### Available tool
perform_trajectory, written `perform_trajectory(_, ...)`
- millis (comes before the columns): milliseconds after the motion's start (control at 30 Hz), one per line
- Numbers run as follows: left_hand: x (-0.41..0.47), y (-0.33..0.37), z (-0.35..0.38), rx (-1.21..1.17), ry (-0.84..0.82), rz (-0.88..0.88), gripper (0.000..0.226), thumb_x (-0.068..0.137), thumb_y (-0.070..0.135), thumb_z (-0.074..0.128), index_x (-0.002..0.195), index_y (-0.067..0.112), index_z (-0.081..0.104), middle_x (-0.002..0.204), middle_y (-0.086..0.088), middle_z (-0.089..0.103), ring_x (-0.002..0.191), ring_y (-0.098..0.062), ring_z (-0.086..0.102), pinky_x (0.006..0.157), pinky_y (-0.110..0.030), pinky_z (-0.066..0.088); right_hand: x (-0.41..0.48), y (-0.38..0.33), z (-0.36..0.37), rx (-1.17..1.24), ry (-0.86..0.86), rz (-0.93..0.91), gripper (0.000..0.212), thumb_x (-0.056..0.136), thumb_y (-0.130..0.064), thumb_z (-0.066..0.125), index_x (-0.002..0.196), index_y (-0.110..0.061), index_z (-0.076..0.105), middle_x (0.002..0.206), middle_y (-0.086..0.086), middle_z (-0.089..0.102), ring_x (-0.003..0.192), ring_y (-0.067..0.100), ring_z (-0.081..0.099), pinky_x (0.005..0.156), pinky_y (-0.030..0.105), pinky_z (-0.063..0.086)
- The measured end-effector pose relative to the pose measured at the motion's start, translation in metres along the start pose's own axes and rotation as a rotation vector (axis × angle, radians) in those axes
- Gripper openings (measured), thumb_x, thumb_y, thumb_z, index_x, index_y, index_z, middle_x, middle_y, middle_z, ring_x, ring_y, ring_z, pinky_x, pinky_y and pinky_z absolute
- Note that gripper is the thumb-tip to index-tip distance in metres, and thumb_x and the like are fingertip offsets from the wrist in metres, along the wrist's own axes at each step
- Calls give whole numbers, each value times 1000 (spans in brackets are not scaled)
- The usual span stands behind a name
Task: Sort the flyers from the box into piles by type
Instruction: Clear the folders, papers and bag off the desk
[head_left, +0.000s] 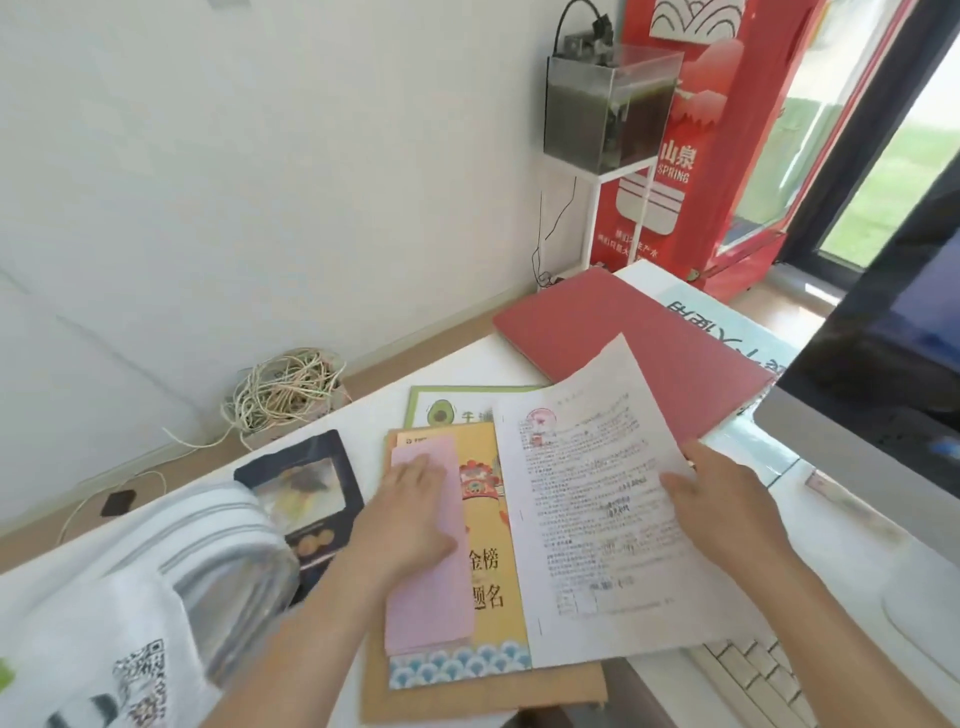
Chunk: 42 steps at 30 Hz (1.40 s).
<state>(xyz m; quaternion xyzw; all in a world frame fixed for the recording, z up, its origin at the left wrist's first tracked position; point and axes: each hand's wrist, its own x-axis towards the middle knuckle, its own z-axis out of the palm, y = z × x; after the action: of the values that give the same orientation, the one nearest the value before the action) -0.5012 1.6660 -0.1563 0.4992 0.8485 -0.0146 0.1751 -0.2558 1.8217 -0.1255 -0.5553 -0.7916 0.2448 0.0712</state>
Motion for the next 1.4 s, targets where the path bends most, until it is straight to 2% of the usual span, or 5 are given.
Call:
perform_trajectory(200,61,-14,-24,81,-218,-15,113,70,51,75,151,13,5,158,-6,10,144,-26,10,116,-39,20,5,13,-5,70,58,-17,16,92,-16,53,77,-15,60,70,1,63,68,20,56,63,35,47)
perform_trajectory(533,79,-9,-33,358,-123,-3,98,61,52,80,139,19,32,131,-7,41,122,-27,40,95,-41,44,8,33,1,175,-76,95,17,90,-14,56,80,-19,69,77,-6,70,76,20,64,69,36,51)
perform_trajectory(967,81,-17,-35,288,-220,-88,103,54,58,82,135,23,28,131,-4,44,123,-27,40,96,-45,32,13,40,14,162,116,77,13,90,-11,55,83,-17,64,77,-3,67,77,26,58,66,34,45)
perform_trajectory(1133,81,-17,-43,176,-253,-134,76,57,59,81,115,22,49,121,1,56,111,-23,51,88,-37,41,20,44,11,174,159,84,16,91,-11,55,85,-24,62,79,-5,64,79,25,57,66,31,39)
perform_trajectory(1400,-4,-13,-113,-131,7,34,42,56,37,86,74,21,52,77,9,59,78,-12,56,68,-31,46,33,34,3,124,254,49,13,88,-8,54,82,-13,64,79,3,65,73,26,55,62,33,41)
